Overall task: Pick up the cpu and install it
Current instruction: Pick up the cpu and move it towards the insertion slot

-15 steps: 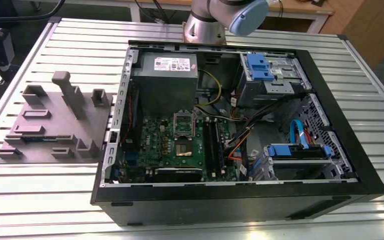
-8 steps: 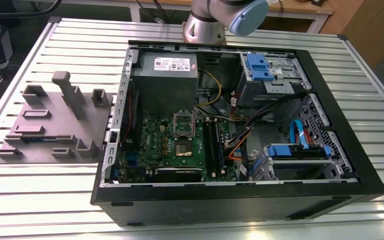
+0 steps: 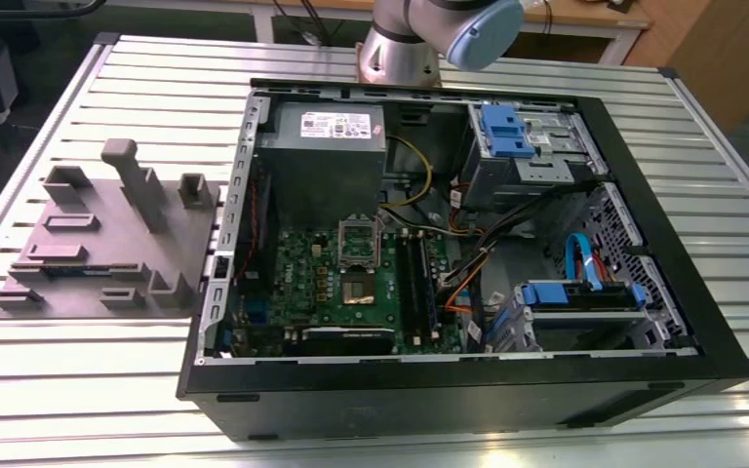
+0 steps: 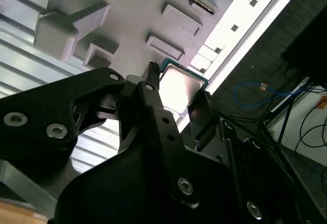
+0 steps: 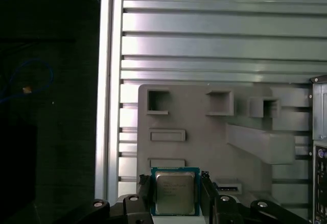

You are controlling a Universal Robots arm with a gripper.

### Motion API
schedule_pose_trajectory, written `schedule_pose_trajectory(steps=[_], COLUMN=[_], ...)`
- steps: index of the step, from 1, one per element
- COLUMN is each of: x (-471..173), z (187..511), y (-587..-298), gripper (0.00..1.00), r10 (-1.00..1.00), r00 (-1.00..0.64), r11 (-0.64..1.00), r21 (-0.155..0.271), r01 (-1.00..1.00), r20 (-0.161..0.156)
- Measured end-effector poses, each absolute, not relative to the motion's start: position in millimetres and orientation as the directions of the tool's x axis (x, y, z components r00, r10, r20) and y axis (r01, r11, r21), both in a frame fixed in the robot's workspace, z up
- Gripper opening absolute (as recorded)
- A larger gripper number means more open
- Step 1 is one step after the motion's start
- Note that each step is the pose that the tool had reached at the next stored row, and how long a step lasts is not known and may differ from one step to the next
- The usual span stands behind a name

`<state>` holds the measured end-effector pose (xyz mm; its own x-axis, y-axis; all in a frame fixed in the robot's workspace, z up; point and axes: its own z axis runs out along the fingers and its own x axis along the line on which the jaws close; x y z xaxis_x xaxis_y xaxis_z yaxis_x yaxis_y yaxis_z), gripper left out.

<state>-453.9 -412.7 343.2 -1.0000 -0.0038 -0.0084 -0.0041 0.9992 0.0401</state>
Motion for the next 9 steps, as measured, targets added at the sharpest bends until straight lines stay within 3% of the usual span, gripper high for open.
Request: schedule_pose_trajectory(steps=[9], x=[-453.9], z=[352.4], y=[-412.7], gripper=[0.47], r10=[-0.004], r00=[-1.000], r11=[0.999], r21=[0.040], r01=[-0.004], r20=[-0.009])
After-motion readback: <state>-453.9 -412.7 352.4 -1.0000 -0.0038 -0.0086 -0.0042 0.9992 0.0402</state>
